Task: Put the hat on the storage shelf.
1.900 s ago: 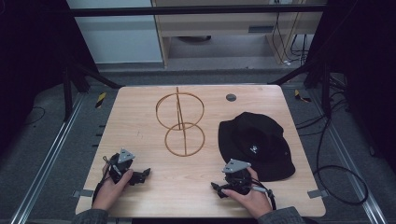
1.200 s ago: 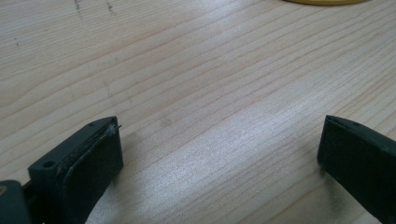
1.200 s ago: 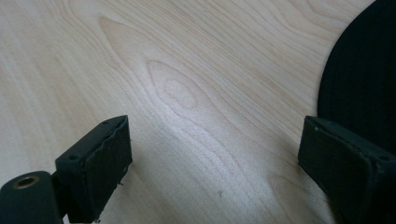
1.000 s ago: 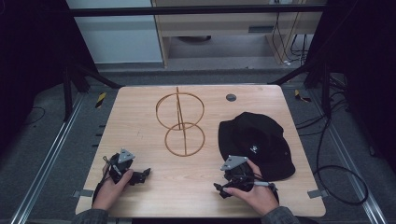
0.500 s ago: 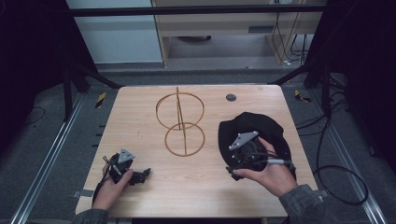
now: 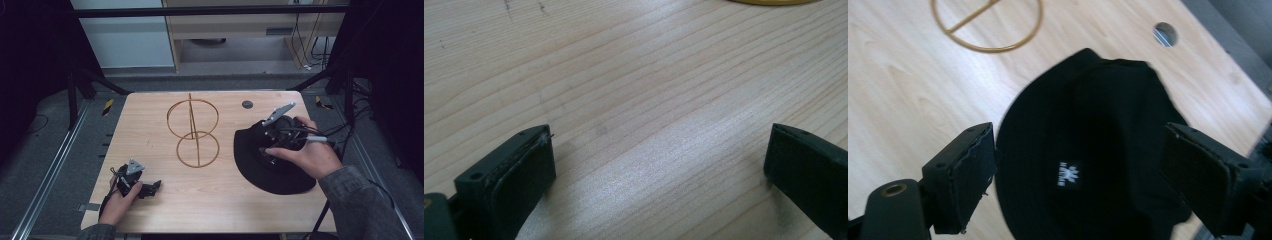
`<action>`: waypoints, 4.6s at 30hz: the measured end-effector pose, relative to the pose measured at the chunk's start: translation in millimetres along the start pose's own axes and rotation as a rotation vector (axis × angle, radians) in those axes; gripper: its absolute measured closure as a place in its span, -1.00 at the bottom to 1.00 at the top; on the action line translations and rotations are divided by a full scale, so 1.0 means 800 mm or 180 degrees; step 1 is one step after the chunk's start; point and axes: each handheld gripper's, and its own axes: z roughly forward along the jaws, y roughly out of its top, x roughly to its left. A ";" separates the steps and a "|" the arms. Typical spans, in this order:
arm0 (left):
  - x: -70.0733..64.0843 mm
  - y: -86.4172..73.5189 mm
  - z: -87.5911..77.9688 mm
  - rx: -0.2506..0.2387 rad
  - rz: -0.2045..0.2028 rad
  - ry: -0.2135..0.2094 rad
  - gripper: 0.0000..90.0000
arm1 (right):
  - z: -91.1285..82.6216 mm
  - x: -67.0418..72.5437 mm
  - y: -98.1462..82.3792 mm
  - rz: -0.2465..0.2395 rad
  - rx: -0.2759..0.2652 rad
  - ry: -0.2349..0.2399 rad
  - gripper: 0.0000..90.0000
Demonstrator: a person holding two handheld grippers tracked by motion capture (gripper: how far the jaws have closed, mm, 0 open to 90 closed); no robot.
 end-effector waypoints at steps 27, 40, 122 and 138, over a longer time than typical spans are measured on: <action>0.000 0.000 0.000 0.0000 -0.0001 0.0000 -1.00 | 0.042 -0.069 -0.008 0.0384 0.0449 0.0194 -0.50; 0.000 0.000 0.000 0.0000 -0.0001 -0.0001 -1.00 | 0.089 -0.070 -0.013 0.0403 0.0637 0.0371 -0.16; 0.000 0.000 0.000 -0.0004 0.0004 0.0002 -1.00 | -0.044 -0.080 -0.063 0.0678 -0.0816 0.0374 0.97; 0.000 0.000 0.000 -0.0001 -0.0002 0.0002 -1.00 | -0.068 -0.073 -0.052 0.0586 -0.0930 0.0317 0.98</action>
